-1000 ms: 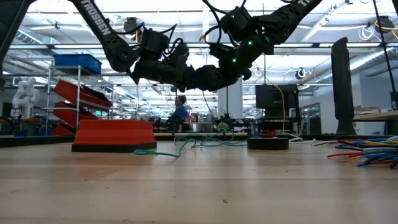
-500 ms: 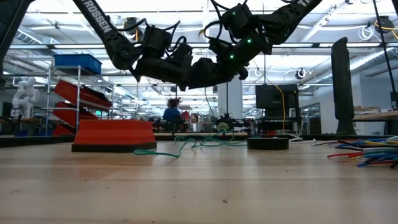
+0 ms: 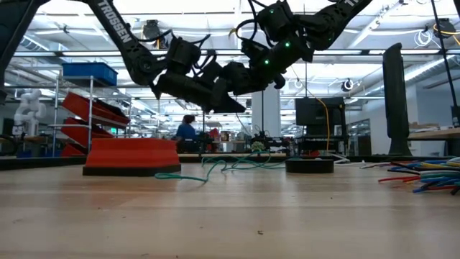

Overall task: Coiling cords
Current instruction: Coil the green wire cable on the spool

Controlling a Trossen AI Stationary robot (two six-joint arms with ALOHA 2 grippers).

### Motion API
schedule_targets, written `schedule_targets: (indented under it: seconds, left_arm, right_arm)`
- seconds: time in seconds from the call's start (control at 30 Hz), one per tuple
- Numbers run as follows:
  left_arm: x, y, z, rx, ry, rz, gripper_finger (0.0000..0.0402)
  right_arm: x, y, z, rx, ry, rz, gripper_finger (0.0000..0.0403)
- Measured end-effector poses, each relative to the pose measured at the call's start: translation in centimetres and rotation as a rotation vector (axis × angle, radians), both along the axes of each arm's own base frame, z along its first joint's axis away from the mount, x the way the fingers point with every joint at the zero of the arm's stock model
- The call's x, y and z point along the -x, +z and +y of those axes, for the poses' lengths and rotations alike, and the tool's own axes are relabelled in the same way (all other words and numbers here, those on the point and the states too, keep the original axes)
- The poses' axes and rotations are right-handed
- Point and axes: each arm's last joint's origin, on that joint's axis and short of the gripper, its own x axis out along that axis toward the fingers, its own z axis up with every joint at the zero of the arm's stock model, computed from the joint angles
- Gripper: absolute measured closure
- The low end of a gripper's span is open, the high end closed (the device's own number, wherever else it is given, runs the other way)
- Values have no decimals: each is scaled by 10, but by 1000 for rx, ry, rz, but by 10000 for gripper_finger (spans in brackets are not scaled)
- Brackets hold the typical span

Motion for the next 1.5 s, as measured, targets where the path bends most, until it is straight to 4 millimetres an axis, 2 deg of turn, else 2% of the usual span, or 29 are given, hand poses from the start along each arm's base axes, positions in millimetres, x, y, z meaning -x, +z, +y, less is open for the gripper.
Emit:
schedule_targets:
  seconds: [0.13,0.3,0.53,0.7,0.83,0.97,1.23,1.5]
  left_arm:
    - [5,-1,9,-9,27,8,341]
    - [11,-1,18,-16,42,13,314]
    - [15,-1,23,-31,-24,6,311]
    - [17,0,24,-38,-135,-10,311]
    - [17,0,24,-49,-155,-13,311]
    - [16,-2,25,-69,-180,-32,311]
    - [6,-23,22,-80,-200,-30,311]
    - [8,-23,27,-103,-118,-19,310]
  right_arm:
    - [2,2,1,3,10,21,403]
    - [8,14,4,2,32,14,403]
    - [18,33,10,-19,98,-11,403]
    - [27,40,15,-52,129,19,403]
    - [33,45,19,-70,149,38,403]
    - [34,48,22,-84,183,28,403]
    - [34,49,26,-90,213,21,403]
    - [33,48,29,-92,226,34,403]
